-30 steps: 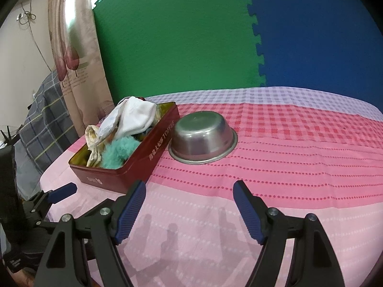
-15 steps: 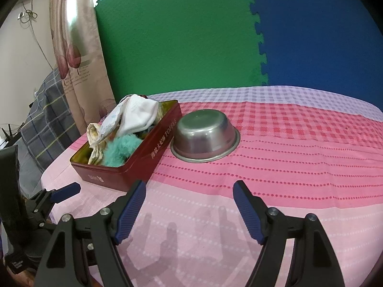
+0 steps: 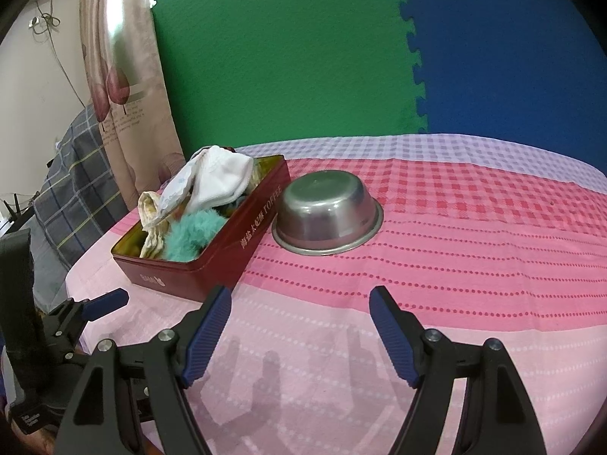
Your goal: Organize soft objects
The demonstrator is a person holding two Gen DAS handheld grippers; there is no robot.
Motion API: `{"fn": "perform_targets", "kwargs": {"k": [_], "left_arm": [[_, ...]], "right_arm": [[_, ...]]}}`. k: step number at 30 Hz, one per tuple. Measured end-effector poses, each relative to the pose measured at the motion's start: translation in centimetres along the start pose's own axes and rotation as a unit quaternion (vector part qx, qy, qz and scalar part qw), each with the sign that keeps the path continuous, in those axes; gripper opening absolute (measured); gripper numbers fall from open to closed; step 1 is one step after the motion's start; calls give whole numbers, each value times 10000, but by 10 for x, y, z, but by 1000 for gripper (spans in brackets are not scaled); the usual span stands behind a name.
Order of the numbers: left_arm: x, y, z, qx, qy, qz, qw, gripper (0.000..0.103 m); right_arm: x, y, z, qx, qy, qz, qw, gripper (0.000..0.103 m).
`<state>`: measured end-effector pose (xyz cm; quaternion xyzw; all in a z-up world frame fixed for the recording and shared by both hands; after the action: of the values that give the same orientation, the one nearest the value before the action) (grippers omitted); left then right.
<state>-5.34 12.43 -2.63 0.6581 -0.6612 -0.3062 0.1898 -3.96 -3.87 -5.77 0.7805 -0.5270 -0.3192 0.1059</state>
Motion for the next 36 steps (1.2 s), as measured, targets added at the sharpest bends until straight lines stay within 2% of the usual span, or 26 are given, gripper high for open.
{"fn": "perform_targets", "kwargs": {"k": [36], "left_arm": [[-5, -2, -1, -114, 42, -56, 9999, 102]], "right_arm": [[0, 1, 1, 1, -2, -47, 10000, 77]]}}
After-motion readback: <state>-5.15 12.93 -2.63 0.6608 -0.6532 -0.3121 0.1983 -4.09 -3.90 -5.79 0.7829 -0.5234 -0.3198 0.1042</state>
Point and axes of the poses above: each gripper's, at about its wrist camera, not at the fingertips, and y roughly against the way its jaws point, x to its right, z to its underside, the point moved 2 cm from there along -y, roughly the way its jaws point, and after that the axes turned 11 degrees about -y, right-handed, at the moved point
